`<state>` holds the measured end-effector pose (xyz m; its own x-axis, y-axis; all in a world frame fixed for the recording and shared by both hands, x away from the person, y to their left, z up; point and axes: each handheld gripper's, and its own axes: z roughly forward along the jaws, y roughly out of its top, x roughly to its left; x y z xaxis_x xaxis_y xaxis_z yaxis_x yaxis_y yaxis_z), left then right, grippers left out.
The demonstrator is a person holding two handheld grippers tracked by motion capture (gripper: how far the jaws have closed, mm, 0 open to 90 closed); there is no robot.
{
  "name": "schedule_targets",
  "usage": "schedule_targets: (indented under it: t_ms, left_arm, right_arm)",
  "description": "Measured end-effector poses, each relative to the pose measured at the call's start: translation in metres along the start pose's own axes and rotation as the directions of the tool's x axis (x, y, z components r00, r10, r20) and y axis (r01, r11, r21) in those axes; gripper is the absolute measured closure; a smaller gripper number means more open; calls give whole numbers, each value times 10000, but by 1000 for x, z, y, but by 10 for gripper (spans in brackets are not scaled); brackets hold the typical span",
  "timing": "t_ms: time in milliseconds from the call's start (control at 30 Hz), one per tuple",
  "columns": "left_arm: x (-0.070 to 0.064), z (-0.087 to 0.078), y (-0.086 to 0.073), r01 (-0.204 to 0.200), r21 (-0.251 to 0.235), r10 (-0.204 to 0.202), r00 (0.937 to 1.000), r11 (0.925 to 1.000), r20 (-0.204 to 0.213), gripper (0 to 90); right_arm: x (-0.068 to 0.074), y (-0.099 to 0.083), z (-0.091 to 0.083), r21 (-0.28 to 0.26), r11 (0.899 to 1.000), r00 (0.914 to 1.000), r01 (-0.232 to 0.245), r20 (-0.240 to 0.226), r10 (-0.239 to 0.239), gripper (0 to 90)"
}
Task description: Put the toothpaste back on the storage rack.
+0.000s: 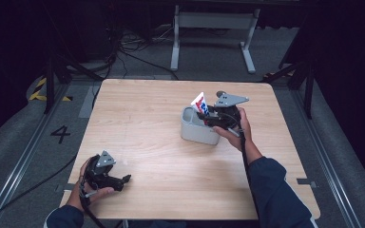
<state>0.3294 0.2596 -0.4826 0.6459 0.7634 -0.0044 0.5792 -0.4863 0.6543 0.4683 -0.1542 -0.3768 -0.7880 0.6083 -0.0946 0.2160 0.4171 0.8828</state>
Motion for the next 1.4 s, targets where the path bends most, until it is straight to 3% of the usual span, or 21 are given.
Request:
schedule_targets:
  t_ms: [733,1400]
  left_arm:
    - [0,0,0,-4,-3,4,10000,10000,5,15]
    - [0,0,0,-4,-4,4,10000,10000,13,15]
  right_arm:
    - [-1,-11,-1,832,9964,9998,176,-64,-171,597]
    - [2,-9,-4,846,9963,9996,139,-236,-120,557]
